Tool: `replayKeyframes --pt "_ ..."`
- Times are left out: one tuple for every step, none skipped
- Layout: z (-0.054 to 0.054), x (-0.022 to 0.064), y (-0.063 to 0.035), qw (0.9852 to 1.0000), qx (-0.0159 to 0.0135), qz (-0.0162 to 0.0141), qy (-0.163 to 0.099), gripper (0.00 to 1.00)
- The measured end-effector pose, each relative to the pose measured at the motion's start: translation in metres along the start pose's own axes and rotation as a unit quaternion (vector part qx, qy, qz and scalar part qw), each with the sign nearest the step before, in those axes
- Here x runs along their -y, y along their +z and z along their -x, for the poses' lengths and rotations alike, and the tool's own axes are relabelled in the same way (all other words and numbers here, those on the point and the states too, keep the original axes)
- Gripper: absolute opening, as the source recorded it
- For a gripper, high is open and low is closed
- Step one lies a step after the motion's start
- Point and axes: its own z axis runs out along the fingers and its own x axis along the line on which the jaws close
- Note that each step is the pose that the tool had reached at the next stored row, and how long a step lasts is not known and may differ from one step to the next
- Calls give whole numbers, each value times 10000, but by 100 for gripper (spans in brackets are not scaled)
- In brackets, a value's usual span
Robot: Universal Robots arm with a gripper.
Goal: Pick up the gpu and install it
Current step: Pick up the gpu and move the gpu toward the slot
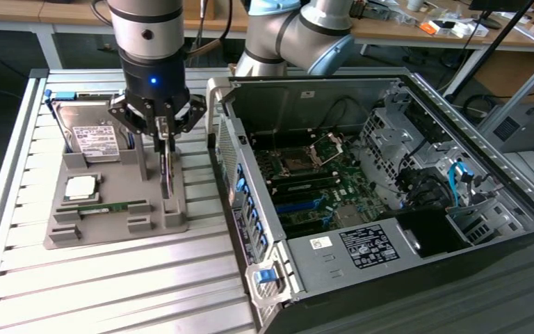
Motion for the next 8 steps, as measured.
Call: replayKeyframes --pt "0 0 -2 10000 0 0 0 27" --pt "0 0 -4 10000 0 0 0 27" --pt "0 0 -6 10000 0 0 0 27" --pt "0 0 -11 10000 0 0 0 27" --pt "0 0 -12 10000 0 0 0 27" --pt "0 0 -14 10000 0 0 0 27" --pt "0 -1 -15 10000 0 0 0 27" --pt "1 0 -17 10000 0 0 0 27"
